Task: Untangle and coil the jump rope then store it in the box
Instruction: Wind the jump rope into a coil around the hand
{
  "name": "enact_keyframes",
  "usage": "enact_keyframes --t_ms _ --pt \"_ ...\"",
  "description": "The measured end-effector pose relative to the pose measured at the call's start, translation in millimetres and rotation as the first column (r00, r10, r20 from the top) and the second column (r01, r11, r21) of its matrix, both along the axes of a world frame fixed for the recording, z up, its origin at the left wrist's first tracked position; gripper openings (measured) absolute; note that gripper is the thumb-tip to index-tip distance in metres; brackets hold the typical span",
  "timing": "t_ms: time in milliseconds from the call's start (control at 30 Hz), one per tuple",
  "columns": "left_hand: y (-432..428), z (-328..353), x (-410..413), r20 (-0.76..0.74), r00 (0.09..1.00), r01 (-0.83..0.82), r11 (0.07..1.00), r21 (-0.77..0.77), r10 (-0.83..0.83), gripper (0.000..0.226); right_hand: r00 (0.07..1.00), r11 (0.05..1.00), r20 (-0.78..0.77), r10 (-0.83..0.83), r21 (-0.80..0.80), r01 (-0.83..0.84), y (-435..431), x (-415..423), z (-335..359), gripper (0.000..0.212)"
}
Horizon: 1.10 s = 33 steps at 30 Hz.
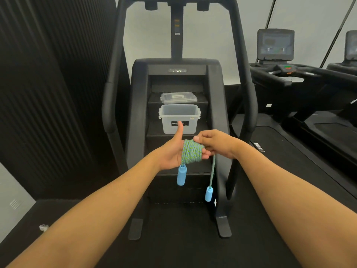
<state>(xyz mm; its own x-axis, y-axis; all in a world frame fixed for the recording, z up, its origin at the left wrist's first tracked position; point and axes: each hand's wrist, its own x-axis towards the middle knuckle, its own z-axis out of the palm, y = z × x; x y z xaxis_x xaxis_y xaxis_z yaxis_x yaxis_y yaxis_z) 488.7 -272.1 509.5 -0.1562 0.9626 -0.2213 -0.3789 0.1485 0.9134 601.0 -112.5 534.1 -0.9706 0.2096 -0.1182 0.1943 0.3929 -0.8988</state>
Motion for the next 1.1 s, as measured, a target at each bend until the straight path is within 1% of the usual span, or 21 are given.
enact_keyframes --t_ms 67,133,200,333,367,433,533,600,700,767,800,833,900,1000,1100 --pt "3.1 1.1 1.9 0.074 0.994 -0.083 0.995 0.050 0.079 0.112 0.999 0.999 -0.034 -0.040 -0.027 0.040 -2.1 0.0 -8.0 0.025" --pt "5.7 4.4 4.5 0.114 0.984 -0.150 0.983 0.107 0.137 0.100 0.997 0.994 -0.036 -0.067 -0.085 0.064 -9.1 -2.3 -18.1 0.026" --pt "5.9 7.6 7.2 0.151 0.972 -0.200 0.970 0.137 0.179 0.086 0.995 0.986 -0.005 -0.103 -0.131 0.101 -18.3 -3.4 -28.6 0.021" --pt "6.1 6.0 6.6 0.193 0.939 -0.312 0.940 0.139 0.284 0.063 0.994 0.987 0.065 -0.089 -0.128 0.096 -30.1 -4.3 -50.3 0.019" --pt "5.9 3.9 4.6 0.185 0.930 -0.344 0.930 0.126 0.319 0.059 0.994 0.989 0.076 -0.079 -0.118 0.088 -31.9 -4.4 -53.9 0.019" --pt "6.2 -1.0 0.0 0.144 0.918 -0.385 0.918 0.098 0.370 0.058 0.994 0.996 0.099 -0.048 -0.075 0.055 -34.3 -5.2 -58.1 0.019" --pt "5.0 -8.4 -4.3 -0.005 0.919 -0.394 0.918 0.039 0.394 0.064 0.990 0.999 0.143 0.011 0.029 -0.016 -37.5 -6.3 -56.6 0.020" --pt "3.0 -12.1 -5.6 -0.098 0.930 -0.358 0.934 -0.012 0.355 0.070 0.981 0.992 0.189 0.051 0.107 -0.073 -38.5 -7.1 -51.1 0.020" --pt "0.3 -17.6 -7.3 -0.246 0.928 -0.311 0.945 -0.102 0.279 0.086 0.959 0.956 0.261 0.113 0.233 -0.176 -39.8 -9.6 -34.7 0.021" --pt "-1.2 -21.9 -8.9 -0.372 0.912 -0.248 0.955 -0.162 0.174 0.104 0.944 0.920 0.299 0.140 0.313 -0.236 -40.3 -10.8 -18.6 0.025" --pt "-2.2 -23.6 -9.6 -0.401 0.908 -0.209 0.960 -0.184 0.121 0.109 0.940 0.899 0.308 0.143 0.358 -0.254 -39.5 -11.2 -10.1 0.027" --pt "-2.9 -24.4 -9.2 -0.392 0.916 -0.175 0.964 -0.202 0.084 0.111 0.940 0.880 0.310 0.142 0.395 -0.263 -37.9 -11.2 -2.1 0.028" --pt "-4.2 -23.5 -7.7 -0.316 0.948 -0.105 0.972 -0.210 0.034 0.106 0.946 0.871 0.295 0.132 0.421 -0.253 -32.6 -10.0 12.2 0.030" --pt "-8.2 -17.5 -0.9 -0.259 0.964 0.009 0.983 -0.182 -0.057 0.091 0.967 0.912 0.237 0.095 0.369 -0.180 -22.2 -7.0 27.3 0.028" --pt "-11.8 -15.1 3.9 -0.220 0.959 0.139 0.973 -0.183 -0.178 0.109 0.980 0.927 0.192 0.059 0.353 -0.125 -11.0 -3.2 31.6 0.028"
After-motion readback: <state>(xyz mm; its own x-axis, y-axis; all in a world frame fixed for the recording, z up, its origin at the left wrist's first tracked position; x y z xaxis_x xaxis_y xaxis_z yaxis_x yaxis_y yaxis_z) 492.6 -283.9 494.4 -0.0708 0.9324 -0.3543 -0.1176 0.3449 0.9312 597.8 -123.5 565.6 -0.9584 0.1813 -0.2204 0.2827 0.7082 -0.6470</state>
